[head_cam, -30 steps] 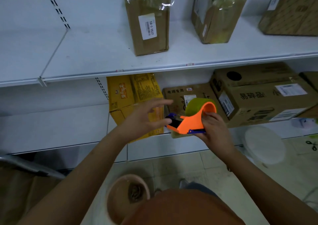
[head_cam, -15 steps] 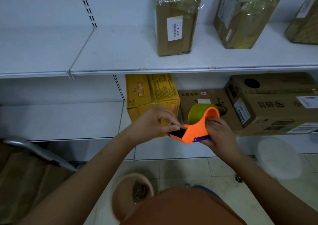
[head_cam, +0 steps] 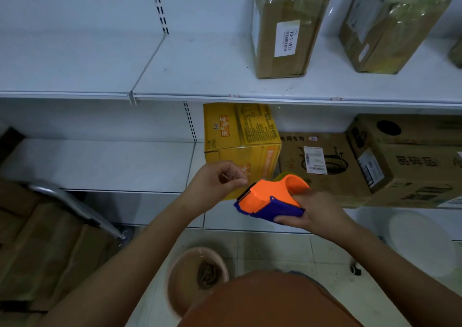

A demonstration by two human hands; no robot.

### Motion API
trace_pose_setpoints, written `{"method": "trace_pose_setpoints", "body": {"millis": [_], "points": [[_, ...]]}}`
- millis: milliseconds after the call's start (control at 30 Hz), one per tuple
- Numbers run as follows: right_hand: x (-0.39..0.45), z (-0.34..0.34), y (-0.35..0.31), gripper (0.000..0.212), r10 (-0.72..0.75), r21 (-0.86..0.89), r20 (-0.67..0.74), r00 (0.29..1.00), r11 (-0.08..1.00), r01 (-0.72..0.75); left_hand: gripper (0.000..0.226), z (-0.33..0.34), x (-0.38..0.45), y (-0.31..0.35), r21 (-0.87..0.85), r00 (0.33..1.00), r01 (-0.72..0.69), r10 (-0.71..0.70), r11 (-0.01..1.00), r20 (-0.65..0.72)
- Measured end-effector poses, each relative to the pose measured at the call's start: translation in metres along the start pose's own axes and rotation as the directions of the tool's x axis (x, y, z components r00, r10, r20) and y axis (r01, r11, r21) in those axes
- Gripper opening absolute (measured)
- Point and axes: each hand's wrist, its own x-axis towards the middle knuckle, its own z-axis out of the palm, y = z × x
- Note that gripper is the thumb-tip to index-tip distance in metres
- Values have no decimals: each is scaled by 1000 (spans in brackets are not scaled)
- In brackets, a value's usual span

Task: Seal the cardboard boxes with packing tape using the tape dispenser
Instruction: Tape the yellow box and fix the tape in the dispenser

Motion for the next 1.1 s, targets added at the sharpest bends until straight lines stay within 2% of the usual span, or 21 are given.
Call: {"method": "trace_pose_setpoints", "body": {"millis": [67, 133, 233, 267, 333, 367, 500, 633, 700, 900, 1000, 1100], "points": [[12, -7, -10, 39, -33, -48, 130, 991, 998, 39, 12, -8, -2, -12, -30, 995, 72, -74, 997, -60], [28, -17, -16, 36, -37, -63, 236, 971, 997, 53, 8, -16, -6, -23, -51, 984, 121, -126, 991, -124], [42, -29, -2, 31, 19, -77, 335, 942, 997, 7, 3, -41, -12, -41, -166, 924, 158, -205, 973, -323], [42, -32, 8, 30, 57, -100, 349, 935, 995, -23, 5, -53, -14, -48, -214, 889, 163, -237, 963, -391], [43, -43, 29, 45, 139, -139, 365, 921, 986, -93, 8, -72, -17, -60, -282, 843, 184, -299, 942, -448], [44, -48, 37, 50, 170, -134, 359, 918, 982, -130, 8, -76, -17, -64, -292, 838, 209, -325, 933, -438], [63, -71, 54, 44, 222, -109, 354, 909, 975, -195, 8, -68, 2, -68, -362, 834, 266, -402, 894, -379], [87, -88, 73, 62, 227, -91, 371, 900, 974, -208, 11, -69, 28, -66, -357, 831, 245, -385, 901, -402], [99, -93, 80, 62, 240, -74, 387, 890, 971, -229, 9, -69, 39, -67, -349, 826, 242, -381, 905, -415], [129, -95, 105, 77, 212, -37, 448, 869, 975, -219, 15, -60, 65, -78, -332, 799, 320, -441, 888, -409], [137, -96, 112, 75, 194, -6, 467, 863, 976, -216, 18, -54, 72, -81, -345, 778, 356, -480, 868, -405], [145, -96, 113, 64, 187, 27, 509, 840, 972, -233, 22, -56, 74, -84, -302, 789, 393, -487, 869, -375]]}}
